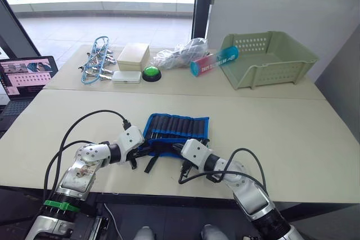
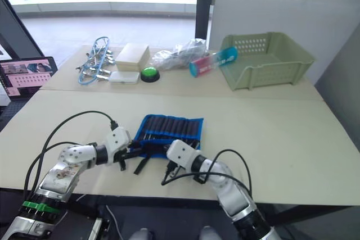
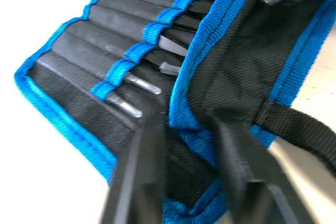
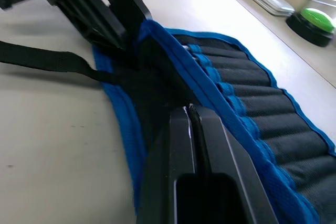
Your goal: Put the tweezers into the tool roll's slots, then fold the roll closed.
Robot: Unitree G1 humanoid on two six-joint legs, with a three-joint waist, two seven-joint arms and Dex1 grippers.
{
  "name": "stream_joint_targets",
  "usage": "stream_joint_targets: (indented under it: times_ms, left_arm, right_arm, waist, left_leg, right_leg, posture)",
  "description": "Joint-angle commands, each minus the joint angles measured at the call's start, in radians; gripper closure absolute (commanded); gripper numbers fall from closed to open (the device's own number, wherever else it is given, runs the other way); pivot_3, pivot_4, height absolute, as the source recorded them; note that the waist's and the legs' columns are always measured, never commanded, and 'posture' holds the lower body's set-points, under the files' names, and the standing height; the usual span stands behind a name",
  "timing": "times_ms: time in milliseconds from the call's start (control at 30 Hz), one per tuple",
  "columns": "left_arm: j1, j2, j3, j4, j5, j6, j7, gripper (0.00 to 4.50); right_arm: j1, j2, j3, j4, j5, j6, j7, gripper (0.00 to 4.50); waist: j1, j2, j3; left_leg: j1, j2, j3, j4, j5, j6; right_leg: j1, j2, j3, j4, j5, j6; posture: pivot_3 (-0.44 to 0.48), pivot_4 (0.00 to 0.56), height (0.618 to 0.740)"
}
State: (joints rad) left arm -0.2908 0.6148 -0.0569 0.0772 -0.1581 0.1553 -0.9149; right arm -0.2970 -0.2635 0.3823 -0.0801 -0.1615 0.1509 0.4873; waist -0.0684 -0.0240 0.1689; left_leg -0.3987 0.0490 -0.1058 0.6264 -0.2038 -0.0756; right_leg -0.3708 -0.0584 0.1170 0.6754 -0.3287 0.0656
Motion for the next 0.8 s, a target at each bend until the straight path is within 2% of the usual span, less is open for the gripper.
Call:
stream_joint_targets:
  times_ms: [33,167,200,267,300,400,467,533,667,800]
  left_arm:
    - [0.042,-0.026,0.069,-0.031,-0.066,-0.025,0.018,1.53]
    - [0.085,-0.087,0.168,-0.133,-0.207,0.036,0.049,0.2]
    - [0.097,-0.105,0.168,-0.156,-0.22,0.047,0.064,0.04]
    - [0.113,-0.131,0.151,-0.185,-0.226,0.06,0.08,0.04]
    - [0.121,-0.152,0.14,-0.191,-0.212,0.057,0.108,0.22]
    - [0.12,-0.224,0.106,-0.22,-0.189,0.052,0.178,1.17]
    - [0.089,-0.289,0.069,-0.225,-0.192,0.114,0.241,1.81]
    - [0.06,-0.328,0.007,-0.187,-0.131,0.156,0.299,2.52]
    - [0.063,-0.386,-0.01,-0.148,-0.105,0.242,0.399,3.84]
    - [0.104,-0.387,-0.045,-0.105,-0.035,0.274,0.469,3.84]
  right_arm:
    - [-0.009,0.02,-0.034,0.007,0.018,0.049,-0.013,4.5]
    - [-0.011,0.04,-0.055,0.01,0.042,0.082,-0.015,4.5]
    - [-0.011,0.052,-0.063,0.012,0.049,0.095,-0.021,4.5]
    - [-0.018,0.07,-0.07,0.027,0.051,0.109,-0.03,4.5]
    - [-0.02,0.072,-0.066,0.034,0.042,0.109,-0.032,4.5]
    - [-0.014,0.08,-0.066,0.034,0.036,0.119,-0.036,4.5]
    - [-0.004,0.077,-0.066,0.035,0.037,0.12,-0.034,4.5]
    - [0.002,0.078,-0.075,0.037,0.043,0.129,-0.038,4.5]
    - [0.005,0.079,-0.081,0.021,0.046,0.13,-0.044,4.5]
    - [0.021,0.088,-0.082,-0.039,0.069,0.113,-0.039,4.5]
  waist:
    - [-0.001,0.0,0.0]
    - [0.001,0.0,0.0]
    - [0.001,0.0,0.0]
    - [0.001,0.0,0.0]
    - [0.001,0.0,0.0]
    - [0.001,0.0,0.0]
    - [0.002,0.0,0.0]
    - [0.008,0.0,0.0]
    - [0.001,0.0,0.0]
    - [0.002,0.001,-0.002]
  left_leg:
    - [0.0,0.0,0.0,0.0,0.0,0.0]
    - [-0.001,0.0,0.0,0.0,0.0,0.0]
    - [-0.001,0.0,0.0,0.0,0.0,0.0]
    - [0.0,0.0,0.0,0.0,0.0,0.0]
    - [0.0,0.0,0.0,0.0,0.0,0.0]
    - [0.0,0.0,0.0,0.0,0.0,0.0]
    - [0.0,0.0,0.0,0.0,0.0,0.0]
    - [0.0,0.0,0.0,0.001,0.0,0.0]
    - [0.0,0.0,0.0,0.001,0.0,0.0]
    - [0.001,0.0,-0.001,0.0,0.0,0.0]
  right_leg:
    - [0.0,0.0,0.0,0.0,0.0,0.0]
    - [0.0,0.0,0.0,0.001,0.0,0.0]
    - [0.0,0.0,0.0,0.0,0.0,0.0]
    - [0.0,0.0,0.0,0.0,0.0,0.0]
    - [0.0,0.0,0.0,0.0,0.0,0.0]
    - [0.0,0.0,0.0,0.0,0.0,0.0]
    - [0.0,0.0,0.0,0.0,0.0,0.0]
    - [0.001,0.0,0.0,0.0,0.0,0.0]
    - [0.001,0.0,0.0,-0.001,0.0,0.0]
    - [0.002,0.0,0.0,-0.001,0.0,0.0]
  posture:
    - [0.0,0.15,0.74]
    - [0.0,0.15,0.74]
    - [0.0,0.15,0.74]
    - [0.0,0.15,0.74]
    - [0.0,0.15,0.74]
    - [0.0,0.15,0.74]
    - [0.0,0.15,0.74]
    - [0.0,0.15,0.74]
    - [0.0,0.15,0.74]
    - [0.0,0.15,0.74]
